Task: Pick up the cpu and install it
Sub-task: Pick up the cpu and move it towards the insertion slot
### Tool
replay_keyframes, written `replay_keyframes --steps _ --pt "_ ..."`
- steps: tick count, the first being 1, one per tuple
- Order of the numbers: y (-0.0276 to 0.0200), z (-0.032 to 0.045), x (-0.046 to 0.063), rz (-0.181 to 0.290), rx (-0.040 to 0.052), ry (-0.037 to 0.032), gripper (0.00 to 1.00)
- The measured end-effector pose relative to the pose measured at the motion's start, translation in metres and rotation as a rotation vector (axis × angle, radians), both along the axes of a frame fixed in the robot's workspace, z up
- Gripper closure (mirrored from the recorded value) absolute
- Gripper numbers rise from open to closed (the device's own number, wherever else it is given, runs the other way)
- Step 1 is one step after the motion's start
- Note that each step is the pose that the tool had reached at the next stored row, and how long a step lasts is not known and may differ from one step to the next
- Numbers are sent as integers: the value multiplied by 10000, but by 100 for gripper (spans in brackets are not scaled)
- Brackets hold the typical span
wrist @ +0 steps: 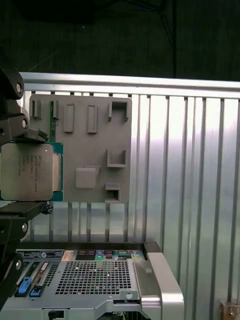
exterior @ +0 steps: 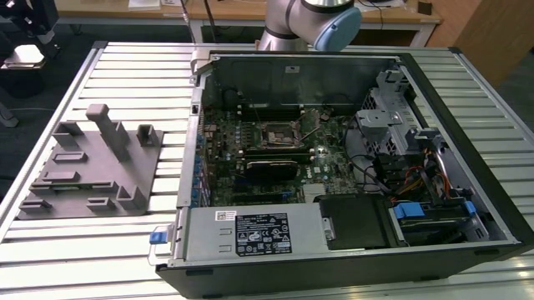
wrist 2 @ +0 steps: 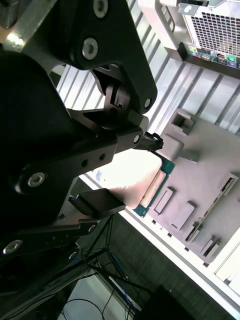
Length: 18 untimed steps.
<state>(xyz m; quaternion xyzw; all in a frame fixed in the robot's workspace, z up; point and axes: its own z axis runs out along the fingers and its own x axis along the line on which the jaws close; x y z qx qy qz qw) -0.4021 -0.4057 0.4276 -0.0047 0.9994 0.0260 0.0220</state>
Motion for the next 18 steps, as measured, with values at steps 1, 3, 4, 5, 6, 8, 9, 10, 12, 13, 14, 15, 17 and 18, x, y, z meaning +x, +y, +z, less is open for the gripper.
replay_keyframes --steps 1,3,4,5,6,8,9,10,12,13,14,15,17,18 --pt "0 0 13 0 -1 0 45" --pt "0 0 43 0 -3 0 45" --pt "0 0 58 1 -3 -1 45" --pt "0 0 76 1 -3 0 45" --pt "0 0 93 1 -4 0 45" --pt "0 0 128 0 -4 0 45" --pt "0 0 145 0 -5 0 45" --pt "0 0 162 0 -5 1 45" --pt "0 0 196 0 -5 0 45" --pt "0 0 214 0 -5 0 45" --pt "0 0 231 0 -5 0 45" --pt "0 0 249 0 -6 1 45" --pt "0 0 286 0 -5 0 45" --pt "0 0 305 0 -5 1 45"
